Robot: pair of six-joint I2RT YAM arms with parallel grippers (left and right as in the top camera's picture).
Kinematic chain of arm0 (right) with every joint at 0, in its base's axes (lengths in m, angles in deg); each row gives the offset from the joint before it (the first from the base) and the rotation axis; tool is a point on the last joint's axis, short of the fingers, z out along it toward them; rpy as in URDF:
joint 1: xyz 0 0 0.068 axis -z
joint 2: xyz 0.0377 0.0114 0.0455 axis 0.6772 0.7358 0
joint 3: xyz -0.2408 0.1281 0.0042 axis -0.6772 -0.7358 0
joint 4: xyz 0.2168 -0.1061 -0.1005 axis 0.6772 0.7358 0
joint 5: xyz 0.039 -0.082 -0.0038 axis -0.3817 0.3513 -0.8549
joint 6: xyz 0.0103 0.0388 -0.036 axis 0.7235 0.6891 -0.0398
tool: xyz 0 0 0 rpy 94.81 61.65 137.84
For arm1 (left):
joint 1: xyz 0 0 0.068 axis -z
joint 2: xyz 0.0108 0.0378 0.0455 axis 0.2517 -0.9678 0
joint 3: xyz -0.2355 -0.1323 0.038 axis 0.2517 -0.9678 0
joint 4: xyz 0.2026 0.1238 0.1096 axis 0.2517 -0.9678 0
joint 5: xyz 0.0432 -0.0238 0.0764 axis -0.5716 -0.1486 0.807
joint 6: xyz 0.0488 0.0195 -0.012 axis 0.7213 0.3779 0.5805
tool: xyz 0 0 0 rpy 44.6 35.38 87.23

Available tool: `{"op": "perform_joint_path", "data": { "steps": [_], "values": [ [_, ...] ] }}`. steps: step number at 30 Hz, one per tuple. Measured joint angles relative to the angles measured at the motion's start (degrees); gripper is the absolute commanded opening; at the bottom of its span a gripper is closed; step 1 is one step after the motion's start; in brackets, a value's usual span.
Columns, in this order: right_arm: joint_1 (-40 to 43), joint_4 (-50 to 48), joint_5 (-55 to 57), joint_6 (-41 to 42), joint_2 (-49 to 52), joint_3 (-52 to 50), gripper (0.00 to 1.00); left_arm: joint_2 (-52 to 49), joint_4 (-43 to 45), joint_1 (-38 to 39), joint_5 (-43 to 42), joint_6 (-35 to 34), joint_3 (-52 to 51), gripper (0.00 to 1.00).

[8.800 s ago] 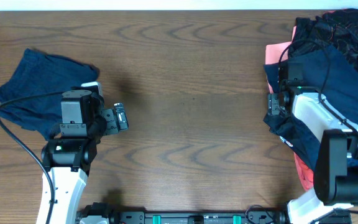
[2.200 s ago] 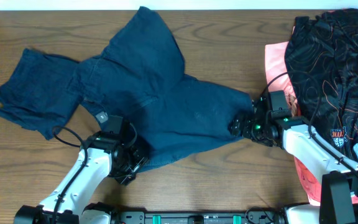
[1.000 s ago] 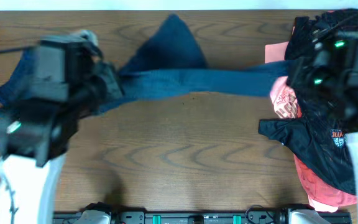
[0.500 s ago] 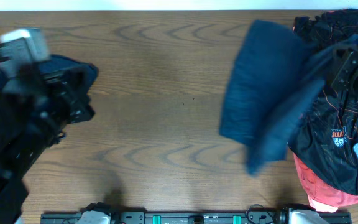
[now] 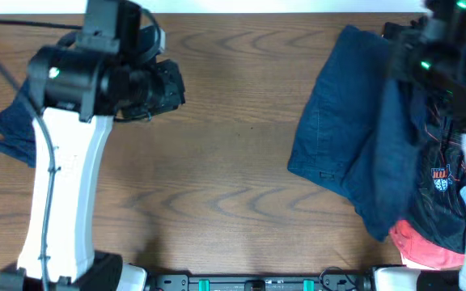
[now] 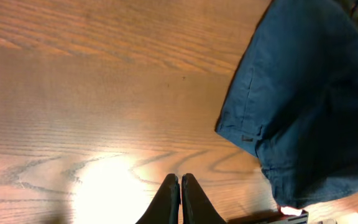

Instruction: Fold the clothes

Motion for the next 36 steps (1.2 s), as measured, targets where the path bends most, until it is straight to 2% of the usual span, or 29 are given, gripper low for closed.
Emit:
{"op": "perform_joint_path", "data": {
  "steps": [10, 13, 15, 18, 23, 27, 32, 33, 34, 36],
  "values": [
    [-11.9, -36.8, -1.3, 9.3, 5.7, -0.4, 0.01, -2.4, 1.0, -1.6, 2.8, 1.5, 0.0, 0.06],
    [-13.6, -41.4, 0.7, 11.7, 5.9, -0.4, 0.01, -2.3, 1.0, -2.8, 3.4, 1.8, 0.0, 0.06],
    [-13.7, -40.7, 1.9, 12.5, 5.8, -0.3, 0.01, -2.3, 1.0, -3.2, 3.8, 1.9, 0.0, 0.06],
    [-12.9, -32.7, 3.2, 13.1, 5.7, -0.1, 0.01, -2.3, 1.0, -3.3, 4.1, 2.2, 0.0, 0.06],
    [-10.5, -4.3, 7.9, 13.0, 5.7, -0.1, 0.01, -2.3, 0.1, -3.2, 4.3, 2.3, 0.0, 0.06],
    [-9.0, 14.4, 13.2, 11.8, 5.7, -0.7, 0.01, -2.3, -0.3, -2.3, 4.0, 2.3, -0.1, 0.06],
    [-8.6, 28.3, 19.5, 10.6, 5.7, -2.2, 0.01, -2.1, 2.4, 0.5, 3.5, 2.2, -3.0, 0.08],
    [-8.5, 30.2, 20.5, 10.5, 5.7, -2.3, 0.01, -2.1, 3.4, 1.0, 3.3, 2.0, -4.2, 0.12],
    [-8.4, 31.5, 21.2, 10.4, 5.7, -2.3, 0.01, -2.1, 4.5, 1.6, 3.2, 1.5, -5.8, 0.26],
    [-8.1, 33.4, 22.4, 10.2, 5.7, -2.3, 0.01, -2.1, 6.1, 2.6, 2.9, -0.2, -9.6, 0.47]
  ]
}}
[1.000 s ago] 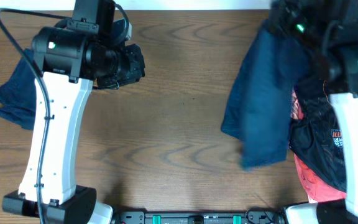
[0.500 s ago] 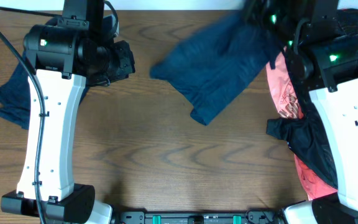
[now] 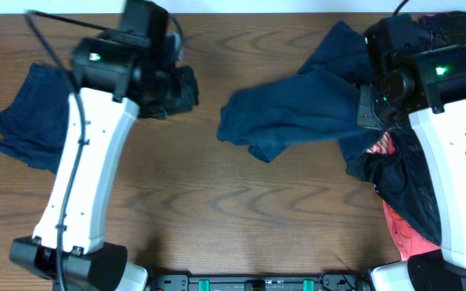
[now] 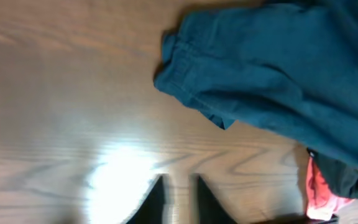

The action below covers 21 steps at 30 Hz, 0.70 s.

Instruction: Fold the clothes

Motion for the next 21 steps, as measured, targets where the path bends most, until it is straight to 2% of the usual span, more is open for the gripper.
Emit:
{"op": "perform_joint_path", "data": {
  "steps": [1, 2, 4, 7, 14, 21],
  "values": [
    [0.1, 0.5, 0.5, -0.3, 0.0, 0.0, 0.01, 0.0, 0.8, 0.4, -0.1, -0.9, -2.0, 0.59],
    [0.1, 0.6, 0.9, -0.6, 0.0, -0.1, 0.01, 0.0, 1.5, 0.8, -0.3, -2.0, -4.5, 0.65],
    [0.1, 0.7, 1.4, -1.2, 0.0, -0.1, 0.01, 0.0, 3.5, 1.5, -1.2, -4.9, -9.4, 0.74],
    [0.1, 0.3, 1.9, -1.6, 0.0, -0.2, 0.01, 0.0, 9.4, 2.4, -4.4, -9.1, -17.9, 0.82],
    [0.1, -0.3, 2.2, -1.9, 0.0, -0.3, 0.01, -0.1, 30.8, 4.4, -8.9, -19.2, -34.1, 0.85],
    [0.1, -0.3, 2.3, -2.4, 0.0, -0.3, 0.01, -0.1, 45.9, 6.8, -9.6, -28.8, -44.2, 0.86]
  ]
}}
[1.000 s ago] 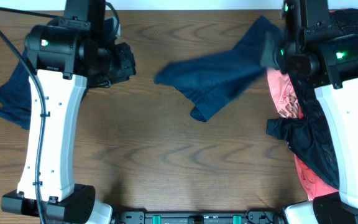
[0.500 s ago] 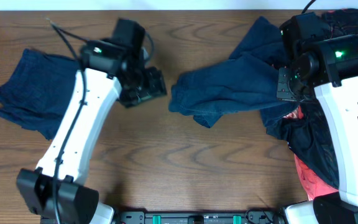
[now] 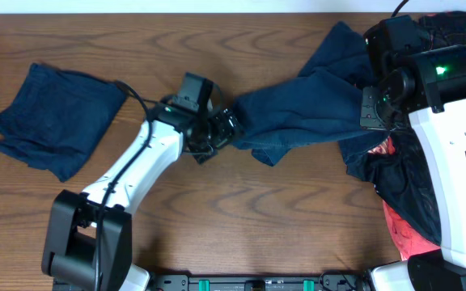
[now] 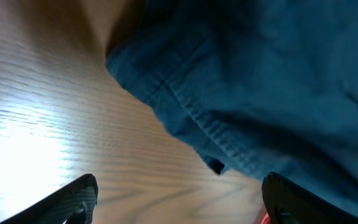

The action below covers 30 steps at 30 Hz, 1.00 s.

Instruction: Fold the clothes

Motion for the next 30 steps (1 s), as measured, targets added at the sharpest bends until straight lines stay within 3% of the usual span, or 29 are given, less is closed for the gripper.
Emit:
{"op": "perform_joint_path", "data": {
  "steps": [9, 15, 21, 26, 27, 30],
  "values": [
    [0.0, 0.0, 0.0, -0.3, 0.0, 0.0, 0.01, -1.0, 12.9, 3.0, 0.9, -10.7, -8.1, 0.85],
    [0.0, 0.3, 0.0, -0.7, 0.0, 0.0, 0.01, -5.2, 20.1, 3.1, 1.7, -13.5, -8.2, 0.84],
    [0.0, 0.4, 0.0, -0.8, 0.0, 0.0, 0.01, -8.7, 23.8, 3.1, 3.2, -15.4, -8.2, 0.64],
    [0.0, 0.4, 0.0, -1.0, 0.0, 0.0, 0.01, -8.9, 24.2, 3.1, 6.3, -15.4, -8.2, 0.11],
    [0.0, 0.4, 0.0, -1.0, 0.0, 0.0, 0.01, -8.9, 24.4, 3.0, 6.8, -15.0, -8.2, 0.06],
    [0.0, 0.3, -0.2, -1.0, 0.0, 0.0, 0.01, -8.9, 25.1, 2.9, 7.2, -13.8, -8.2, 0.06]
  ]
}}
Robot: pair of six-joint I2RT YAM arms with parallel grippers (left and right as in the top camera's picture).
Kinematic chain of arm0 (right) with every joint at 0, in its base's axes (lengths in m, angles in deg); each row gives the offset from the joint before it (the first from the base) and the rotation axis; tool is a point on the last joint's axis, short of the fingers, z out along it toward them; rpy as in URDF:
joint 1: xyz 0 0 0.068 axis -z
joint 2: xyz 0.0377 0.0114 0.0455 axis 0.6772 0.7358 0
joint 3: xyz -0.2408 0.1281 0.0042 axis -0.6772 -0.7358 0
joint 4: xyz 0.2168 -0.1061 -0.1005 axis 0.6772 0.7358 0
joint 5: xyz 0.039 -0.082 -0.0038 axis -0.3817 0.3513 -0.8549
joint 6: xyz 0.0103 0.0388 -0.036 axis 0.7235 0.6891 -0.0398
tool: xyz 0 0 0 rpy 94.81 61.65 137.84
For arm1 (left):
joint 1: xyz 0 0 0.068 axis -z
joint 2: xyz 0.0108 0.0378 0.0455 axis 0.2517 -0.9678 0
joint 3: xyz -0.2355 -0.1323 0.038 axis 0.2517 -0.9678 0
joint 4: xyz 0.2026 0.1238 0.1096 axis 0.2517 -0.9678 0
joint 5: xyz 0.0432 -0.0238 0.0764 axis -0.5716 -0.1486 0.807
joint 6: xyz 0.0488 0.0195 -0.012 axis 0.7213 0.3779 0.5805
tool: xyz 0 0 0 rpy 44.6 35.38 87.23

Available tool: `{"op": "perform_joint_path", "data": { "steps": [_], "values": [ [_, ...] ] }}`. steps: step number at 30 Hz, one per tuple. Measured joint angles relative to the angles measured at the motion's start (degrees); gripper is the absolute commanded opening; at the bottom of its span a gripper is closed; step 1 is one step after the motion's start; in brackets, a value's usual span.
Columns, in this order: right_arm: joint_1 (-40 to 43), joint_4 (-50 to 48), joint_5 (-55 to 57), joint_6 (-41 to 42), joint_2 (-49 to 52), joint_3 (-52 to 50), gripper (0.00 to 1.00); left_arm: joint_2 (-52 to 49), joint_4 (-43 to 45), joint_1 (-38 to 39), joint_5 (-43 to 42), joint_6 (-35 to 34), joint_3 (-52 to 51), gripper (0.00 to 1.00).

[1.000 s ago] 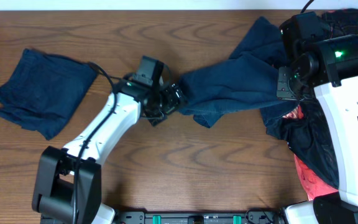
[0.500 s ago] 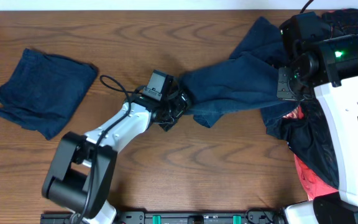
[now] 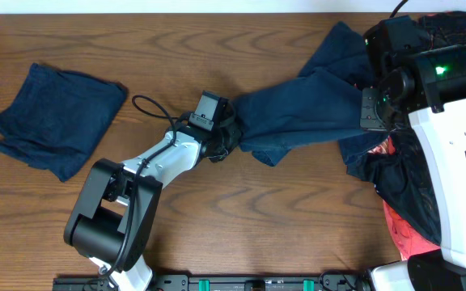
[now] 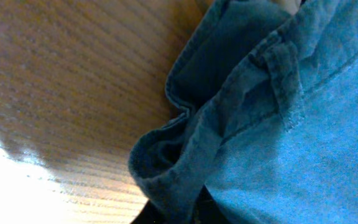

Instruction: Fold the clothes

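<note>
A blue denim garment stretches from the clothes pile at the right toward the table's middle. My left gripper is at its left end. In the left wrist view the bunched hem runs down between the dark fingers, and the left gripper is shut on it. My right gripper sits on the garment's right part and seems shut on the cloth, which runs taut from it. A folded blue garment lies at the far left.
A heap of dark clothes with a red piece lies under the right arm at the right edge. The left arm's body lies stretched across the wooden table from the front left.
My left gripper stood open just left of the denim's left end; now it is at that end and shut on the hem. The right arm and the garment's right part have not moved.
At first the denim lay by the pile at the right and my left gripper was shut over the far left. Then the denim was spread toward the middle from my right gripper. My left gripper then stood open beside its left end, and now grips the hem.
</note>
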Motion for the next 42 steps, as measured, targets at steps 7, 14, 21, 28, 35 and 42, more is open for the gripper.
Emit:
{"op": "perform_joint_path", "data": {
  "steps": [7, 14, 21, 28, 35, 42],
  "values": [
    [0.0, -0.8, -0.4, 0.0, 0.0, 0.0, 0.01, 2.2, -1.9, -2.3, -0.7, 6.5, 0.0, 0.06],
    [0.0, -5.4, -0.7, -0.6, 0.0, 0.0, 0.01, 16.8, -16.0, -7.7, -0.3, 19.3, 3.5, 0.06],
    [0.0, -15.0, -8.7, -3.1, -2.4, -0.2, 0.01, 35.1, -30.3, -10.6, -0.5, 31.2, 19.4, 0.06],
    [0.0, -24.2, -11.5, -4.5, -14.5, 0.2, 0.01, 42.8, -37.9, -11.2, 0.7, 36.4, 39.1, 0.06],
    [0.0, -26.8, -9.9, -7.5, -24.7, 6.3, 0.01, 43.6, -46.5, -11.2, 1.0, 37.9, 53.0, 0.06],
    [0.0, -25.8, -8.0, -10.2, -25.6, 9.0, 0.01, 42.9, -52.3, -11.2, 2.8, 39.2, 55.3, 0.06]
  ]
}}
